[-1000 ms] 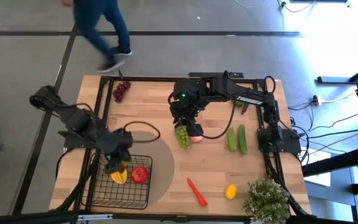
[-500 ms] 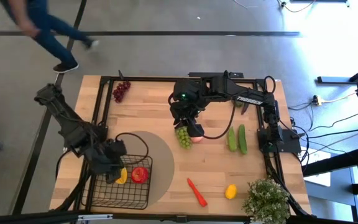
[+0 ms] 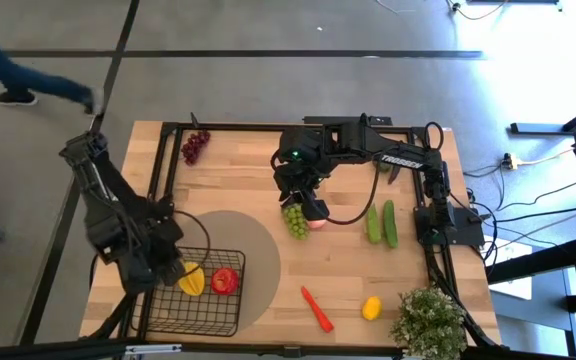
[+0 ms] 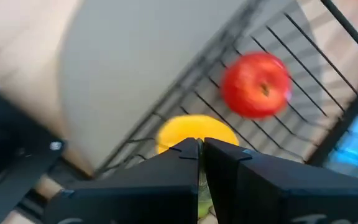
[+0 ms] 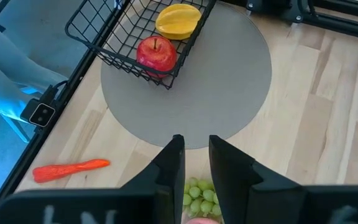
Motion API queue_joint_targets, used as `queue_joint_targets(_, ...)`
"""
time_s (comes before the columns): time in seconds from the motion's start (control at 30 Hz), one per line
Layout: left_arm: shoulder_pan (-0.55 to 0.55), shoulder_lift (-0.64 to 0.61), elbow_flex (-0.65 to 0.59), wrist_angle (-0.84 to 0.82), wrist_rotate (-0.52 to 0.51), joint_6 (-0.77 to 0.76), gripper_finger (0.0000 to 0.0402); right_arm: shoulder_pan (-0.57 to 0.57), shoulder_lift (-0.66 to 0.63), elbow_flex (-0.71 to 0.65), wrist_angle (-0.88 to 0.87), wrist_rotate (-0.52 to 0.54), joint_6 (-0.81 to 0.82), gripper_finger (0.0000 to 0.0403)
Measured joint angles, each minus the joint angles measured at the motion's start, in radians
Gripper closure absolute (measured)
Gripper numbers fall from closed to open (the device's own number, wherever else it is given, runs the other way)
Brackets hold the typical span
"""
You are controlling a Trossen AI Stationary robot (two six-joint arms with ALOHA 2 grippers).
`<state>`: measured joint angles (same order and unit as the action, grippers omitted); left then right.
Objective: Build produce basket
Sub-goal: Put the red chili pepper into the wire basket
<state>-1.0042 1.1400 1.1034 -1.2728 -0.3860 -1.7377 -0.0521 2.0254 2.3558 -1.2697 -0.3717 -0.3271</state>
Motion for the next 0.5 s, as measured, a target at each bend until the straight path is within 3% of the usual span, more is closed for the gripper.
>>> queue_joint_targets(0.27, -0.111, 0.004, 0.0, -0.15, -0.057, -0.255, 0.0401, 0.0, 0.0, 0.0, 0.0, -0.12, -0.022, 0.0331)
queue_joint_targets(0.5, -0.194, 0.047, 0.0, -0.205, -0.068, -0.408, 0.0401, 0.0, 0.0, 0.0, 0.0, -0.127, -0.022, 0.0331)
